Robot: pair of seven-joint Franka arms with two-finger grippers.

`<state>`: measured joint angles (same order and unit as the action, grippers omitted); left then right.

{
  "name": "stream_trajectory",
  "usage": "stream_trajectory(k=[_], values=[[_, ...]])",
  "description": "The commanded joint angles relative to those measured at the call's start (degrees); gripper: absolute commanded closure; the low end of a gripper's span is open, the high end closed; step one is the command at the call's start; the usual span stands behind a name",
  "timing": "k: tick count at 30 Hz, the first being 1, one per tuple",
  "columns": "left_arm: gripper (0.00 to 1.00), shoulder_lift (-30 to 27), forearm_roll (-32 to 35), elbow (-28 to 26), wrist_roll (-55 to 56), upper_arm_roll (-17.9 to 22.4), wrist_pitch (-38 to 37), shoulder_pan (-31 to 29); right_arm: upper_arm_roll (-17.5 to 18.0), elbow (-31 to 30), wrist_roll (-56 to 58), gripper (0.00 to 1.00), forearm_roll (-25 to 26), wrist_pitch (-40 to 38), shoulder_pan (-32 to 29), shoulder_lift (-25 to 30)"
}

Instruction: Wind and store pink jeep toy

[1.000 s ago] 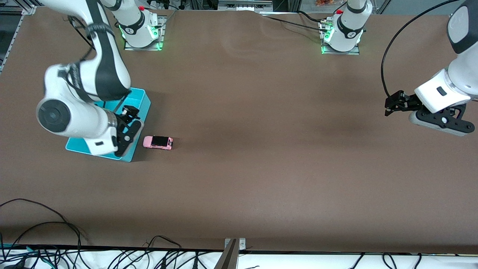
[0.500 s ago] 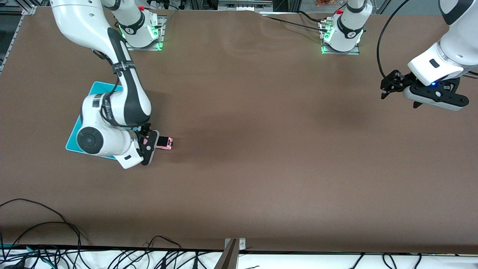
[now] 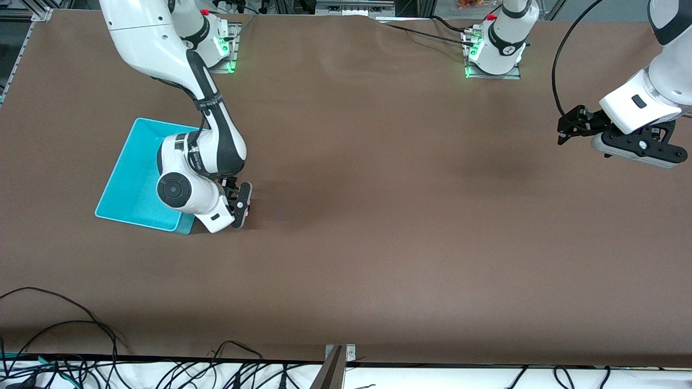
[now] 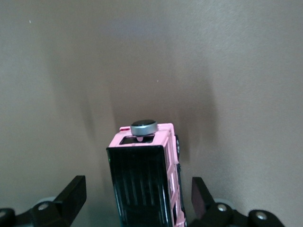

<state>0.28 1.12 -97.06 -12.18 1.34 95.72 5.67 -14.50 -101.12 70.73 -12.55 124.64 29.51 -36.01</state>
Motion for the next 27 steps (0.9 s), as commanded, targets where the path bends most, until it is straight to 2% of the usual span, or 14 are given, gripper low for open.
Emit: stream_trajectory(k=[1, 3, 8, 9, 13, 18, 24, 27], values=[[0.0, 1.1, -0.9, 2.2, 0.1, 0.7, -1.6, 0.7, -0.4, -1.5, 4.3, 0.52, -0.8, 1.6, 0.1, 0.9], [0.0, 1.1, -0.9, 2.2, 0.1, 0.7, -1.6, 0.7, -0.4, -1.3, 4.4, 0.67, -0.7, 1.3, 0.2, 1.0], [0.0, 1.1, -1.0, 2.2, 0.1, 0.7, -1.6, 0.7, -0.4, -0.8, 3.7, 0.94, -0.8, 0.4, 0.1, 1.6], [0.0, 1.1, -0.9, 2.2, 0.1, 0.7, -1.6, 0.7, -0.4, -0.7, 3.4, 0.97, -0.8, 0.2, 0.2, 1.9], [0.0, 1.1, -0.9, 2.2, 0.1, 0.7, -1.6, 0.7, -0.4, 0.8, 2.0, 0.97, -1.0, -2.4, 0.2, 3.6], [0.0, 1.1, -0.9, 2.3, 0.1, 0.7, -1.5, 0.7, -1.2, 6.9, 1.4, 0.97, -1.2, -13.1, -0.1, 6.1], [0.0, 1.1, -0.9, 2.3, 0.1, 0.7, -1.5, 1.0, -6.1, 13.4, 1.7, 0.97, -1.1, -26.4, -0.1, 9.0], [0.0, 1.1, -0.9, 2.3, 0.1, 0.7, -1.5, 1.0, -9.0, 14.4, 2.5, 0.97, -1.1, -31.6, -0.1, 11.0]])
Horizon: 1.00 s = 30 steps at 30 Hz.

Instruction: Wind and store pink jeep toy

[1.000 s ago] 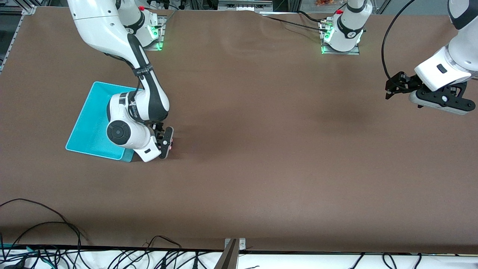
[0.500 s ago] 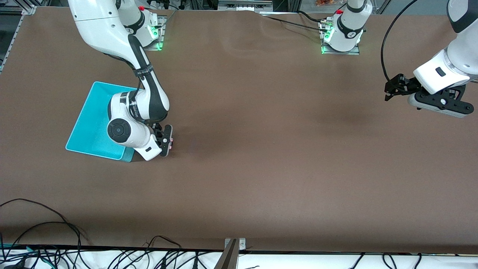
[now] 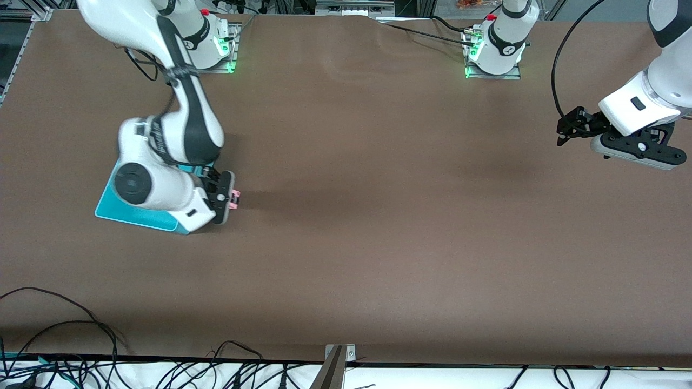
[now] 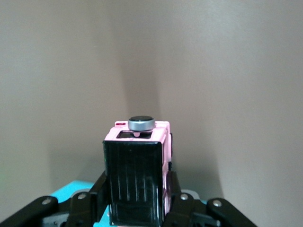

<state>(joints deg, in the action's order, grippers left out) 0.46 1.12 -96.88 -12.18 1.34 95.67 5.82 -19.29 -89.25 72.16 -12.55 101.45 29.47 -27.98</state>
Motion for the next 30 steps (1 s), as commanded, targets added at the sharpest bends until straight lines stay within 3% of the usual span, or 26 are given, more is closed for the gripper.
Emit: stream_trajectory(k=[1, 8, 13, 22, 30], values=[[0.0, 0.9, -0.9, 2.1, 0.1, 0.7, -1.5, 0.9, -5.1, 2.5, 1.1, 0.97, -1.1, -9.9, 0.0, 3.9], [0.0, 0.9, -0.9, 2.1, 0.1, 0.7, -1.5, 0.8, -10.2, 1.5, 3.1, 0.97, 0.9, -16.2, 0.0, 7.2], [0.0, 0.9, -0.9, 2.1, 0.1, 0.7, -1.5, 0.8, -13.3, -4.4, 6.5, 0.97, 1.0, -15.0, 0.0, 9.3], [0.0, 0.9, -0.9, 2.1, 0.1, 0.7, -1.5, 0.7, -14.2, -25.1, 9.9, 0.97, 1.0, 2.0, 0.0, 16.2], [0.0, 0.9, -0.9, 2.1, 0.1, 0.7, -1.5, 0.8, -14.4, -37.6, 15.2, 0.97, 0.5, 16.3, -0.1, 16.6]])
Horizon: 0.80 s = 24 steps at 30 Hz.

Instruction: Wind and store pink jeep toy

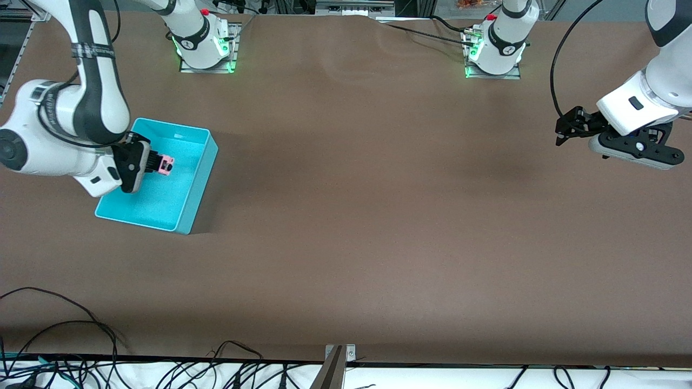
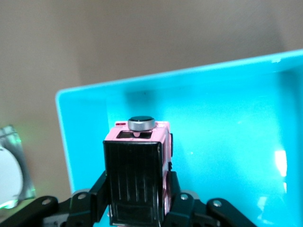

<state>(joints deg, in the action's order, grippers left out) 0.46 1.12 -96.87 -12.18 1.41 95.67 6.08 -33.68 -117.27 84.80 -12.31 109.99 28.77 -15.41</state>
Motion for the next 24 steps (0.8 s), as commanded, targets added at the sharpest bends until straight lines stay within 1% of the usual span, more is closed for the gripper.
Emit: stream_trajectory(k=[1, 3, 6, 12, 14, 16, 17, 19, 20, 22, 24], values=[[0.0, 0.9, -0.9, 2.1, 0.1, 0.6, -1.5, 0.5, 0.1, -11.0, 2.6, 0.97, 0.2, 9.5, 0.6, 4.2], [0.0, 0.9, -0.9, 2.1, 0.1, 0.6, -1.4, 0.4, 0.1, -14.1, 3.0, 0.97, 0.2, 13.6, 0.6, 4.5], [0.0, 0.9, -0.9, 2.1, 0.1, 0.6, -1.4, 0.4, 0.1, -16.6, 4.7, 0.96, 0.0, 17.6, 0.6, 4.2], [0.0, 0.9, -0.9, 2.1, 0.1, 0.6, -1.4, 0.5, 0.1, -17.1, 7.0, 0.95, -0.3, 19.0, 0.5, 2.9], [0.0, 0.9, -0.9, 2.1, 0.1, 0.6, -1.5, 0.4, 0.1, -17.5, 7.0, 0.92, -0.4, 19.6, 0.5, 2.8], [0.0, 0.9, -0.9, 2.1, 0.1, 0.6, -1.5, 0.5, 0.1, -17.6, 7.0, 0.87, -0.5, 19.7, 0.5, 2.7], [0.0, 0.9, -0.9, 2.1, 0.1, 0.6, -1.4, 0.5, 0.1, -17.6, 7.0, 0.78, -0.7, 19.7, 0.5, 2.7], [0.0, 0.9, -1.0, 2.1, 0.1, 0.6, -1.5, 0.5, 0.2, -17.5, 6.9, 0.34, -1.0, 19.7, 0.5, 2.7], [0.0, 0.9, -1.0, 2.1, 0.1, 0.6, -1.4, 0.5, 0.2, -17.4, 6.9, 0.28, -1.4, 19.7, 0.5, 2.6], [0.0, 0.9, -0.9, 2.1, 0.1, 0.6, -1.5, 0.5, 0.2, -17.3, 7.0, 0.0, -2.0, 19.6, 0.6, 2.6], [0.0, 0.9, -0.9, 2.1, 0.1, 0.6, -1.4, 0.5, 0.3, -17.1, 6.9, 0.0, -2.3, 19.3, 0.6, 2.7]])
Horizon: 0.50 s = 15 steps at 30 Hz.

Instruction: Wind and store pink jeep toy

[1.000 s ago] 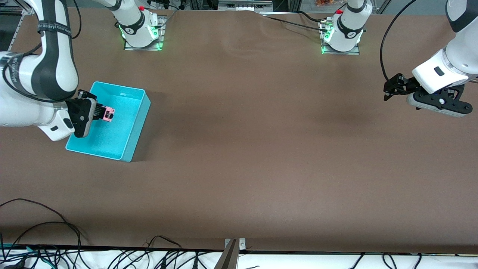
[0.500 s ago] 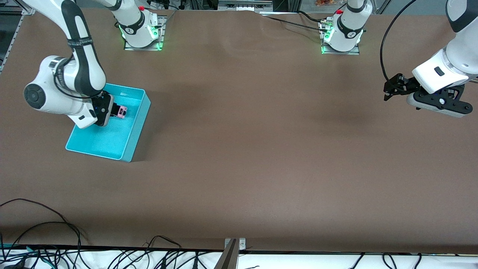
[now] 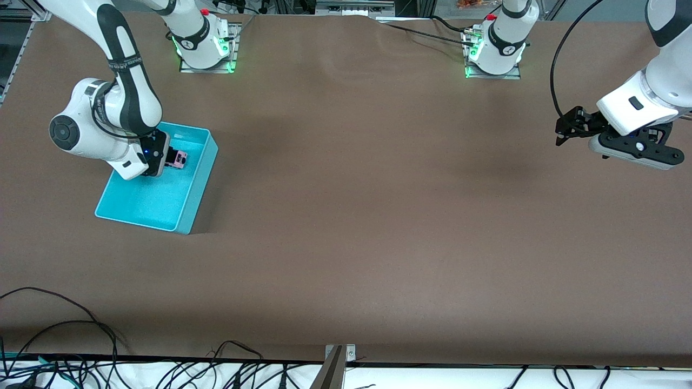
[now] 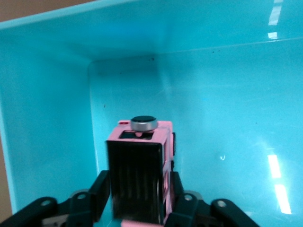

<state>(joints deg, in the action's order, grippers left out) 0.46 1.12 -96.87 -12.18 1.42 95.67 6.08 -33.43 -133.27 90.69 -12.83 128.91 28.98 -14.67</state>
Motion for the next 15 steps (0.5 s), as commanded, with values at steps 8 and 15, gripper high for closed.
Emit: stream_trajectory(k=[8, 15], values=[[0.0, 0.9, -0.9, 2.1, 0.1, 0.6, -1.5, 0.5, 0.1, 7.3, 0.1, 0.0, -2.0, -6.0, 0.4, 2.6], [0.0, 0.9, -0.9, 2.1, 0.1, 0.6, -1.5, 0.5, 0.0, 25.4, -13.8, 0.0, -2.0, -22.4, 0.5, 2.6]])
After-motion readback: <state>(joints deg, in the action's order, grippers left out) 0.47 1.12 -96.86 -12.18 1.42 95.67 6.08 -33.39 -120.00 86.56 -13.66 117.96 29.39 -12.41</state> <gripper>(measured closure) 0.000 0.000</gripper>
